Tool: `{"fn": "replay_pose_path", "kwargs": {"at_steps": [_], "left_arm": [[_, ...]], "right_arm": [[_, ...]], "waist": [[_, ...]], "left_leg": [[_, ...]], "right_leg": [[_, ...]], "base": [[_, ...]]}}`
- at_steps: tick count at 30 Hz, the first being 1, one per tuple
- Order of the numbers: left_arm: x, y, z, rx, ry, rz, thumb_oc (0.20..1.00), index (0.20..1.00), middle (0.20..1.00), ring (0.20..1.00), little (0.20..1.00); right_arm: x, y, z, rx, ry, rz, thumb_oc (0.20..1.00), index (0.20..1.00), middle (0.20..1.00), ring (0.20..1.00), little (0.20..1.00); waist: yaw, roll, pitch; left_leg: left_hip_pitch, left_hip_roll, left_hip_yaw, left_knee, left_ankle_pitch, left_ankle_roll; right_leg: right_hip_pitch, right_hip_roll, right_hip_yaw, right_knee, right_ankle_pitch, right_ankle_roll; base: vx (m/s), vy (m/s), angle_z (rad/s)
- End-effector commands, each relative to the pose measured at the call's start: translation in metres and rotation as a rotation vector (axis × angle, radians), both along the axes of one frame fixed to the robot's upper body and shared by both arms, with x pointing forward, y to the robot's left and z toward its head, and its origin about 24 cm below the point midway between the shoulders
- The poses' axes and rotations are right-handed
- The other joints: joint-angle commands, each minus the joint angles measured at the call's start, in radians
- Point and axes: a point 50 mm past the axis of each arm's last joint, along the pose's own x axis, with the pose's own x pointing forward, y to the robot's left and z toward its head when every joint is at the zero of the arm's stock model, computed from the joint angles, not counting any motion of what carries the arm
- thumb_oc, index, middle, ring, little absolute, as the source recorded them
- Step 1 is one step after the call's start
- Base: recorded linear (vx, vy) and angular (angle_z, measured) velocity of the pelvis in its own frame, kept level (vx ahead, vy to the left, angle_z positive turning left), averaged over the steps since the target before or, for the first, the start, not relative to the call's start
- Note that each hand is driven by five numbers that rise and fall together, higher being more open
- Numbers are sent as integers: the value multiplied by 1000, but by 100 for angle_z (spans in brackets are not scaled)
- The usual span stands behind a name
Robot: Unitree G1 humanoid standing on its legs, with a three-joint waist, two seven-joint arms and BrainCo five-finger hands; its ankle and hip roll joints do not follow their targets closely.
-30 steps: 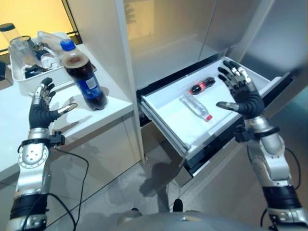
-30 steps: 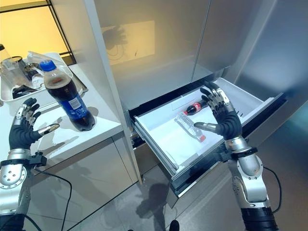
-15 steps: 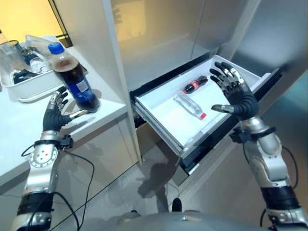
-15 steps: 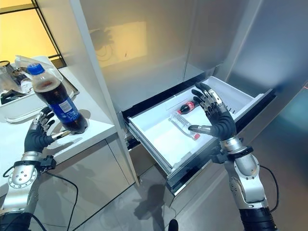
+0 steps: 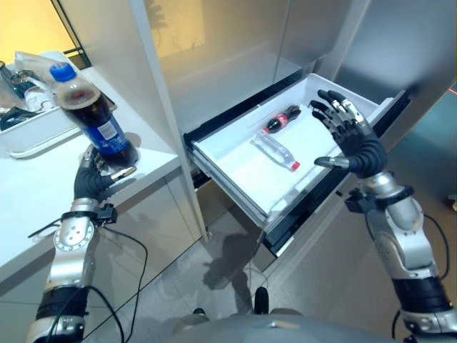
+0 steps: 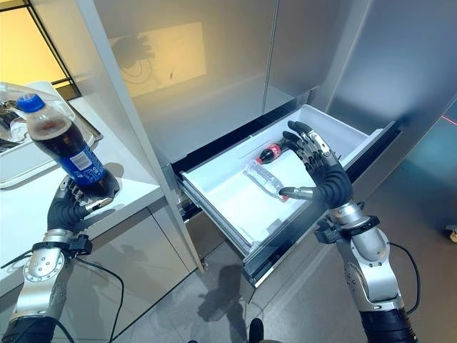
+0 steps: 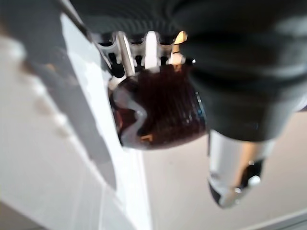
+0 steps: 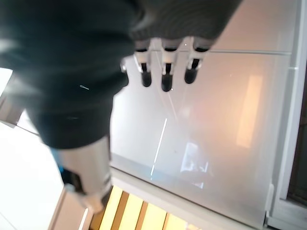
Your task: Take the drinks into the refrigerator
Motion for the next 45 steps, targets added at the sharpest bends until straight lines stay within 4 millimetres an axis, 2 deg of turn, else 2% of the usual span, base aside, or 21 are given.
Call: {"fn": "replay_pose_path", "kwargs": {"at_steps": [1,17,25,35,36,37,38,40,45], "left_arm": [[16,-7,21,13,-92,-47,1000,1000,1000,1000,1000],[41,-27,27,-56,-133,-84,1000,1000,1000,1000,1000],[58,-37,37,-49,-152,-97,1000,1000,1000,1000,1000],[66,-45,35,-62,-136,-106,1000,1000,1000,1000,1000],[67,-45,34,-66,-134,-107,928,928,928,928,928],[67,-46,34,-73,-133,-108,928,928,928,928,928],[67,-46,33,-74,-132,-107,545,545,545,545,545],[68,-47,33,-82,-132,-106,200,200,200,200,200],[67,-48,29,-93,-121,-104,200,200,200,200,200]], "right_arm": [[-13,0,35,44,-182,26,1000,1000,1000,1000,1000],[-14,3,23,71,-127,48,1000,1000,1000,1000,1000],[-13,7,20,75,-110,69,1000,1000,1000,1000,1000],[-13,10,18,78,-96,85,1000,1000,1000,1000,1000],[-13,10,18,80,-96,86,1000,1000,1000,1000,1000],[-14,10,18,81,-96,86,1000,1000,1000,1000,1000],[-14,10,18,83,-97,86,1000,1000,1000,1000,1000],[-14,9,18,85,-98,82,1000,1000,1000,1000,1000],[-14,9,18,87,-99,77,1000,1000,1000,1000,1000]], "waist": [[-16,-5,26],[-37,-14,13],[-48,-15,11],[-55,-16,10],[-56,-17,10],[-56,-17,9],[-56,-17,8],[-57,-18,8],[-58,-18,6]], "left_leg": [[48,-31,-49,11,-93,57],[61,-31,-43,7,-99,55],[66,-34,-42,6,-102,56],[71,-34,-38,6,-105,57],[71,-34,-38,5,-106,57],[72,-34,-38,5,-106,57],[73,-34,-38,5,-106,56],[74,-33,-38,5,-107,56],[77,-32,-34,6,-109,55]], "right_leg": [[32,-14,-14,168,-153,66],[48,-11,-13,159,-150,67],[49,-10,-12,160,-150,68],[49,-8,-7,161,-150,68],[49,-8,-7,160,-150,68],[50,-8,-6,159,-150,68],[51,-7,-6,158,-150,68],[52,-7,-7,158,-150,68],[52,-7,-6,161,-152,67]], "base": [[58,1,-1],[14,1,-1],[0,0,0],[0,0,0],[0,0,0],[0,0,0],[0,0,0],[0,0,0],[0,0,0]]}}
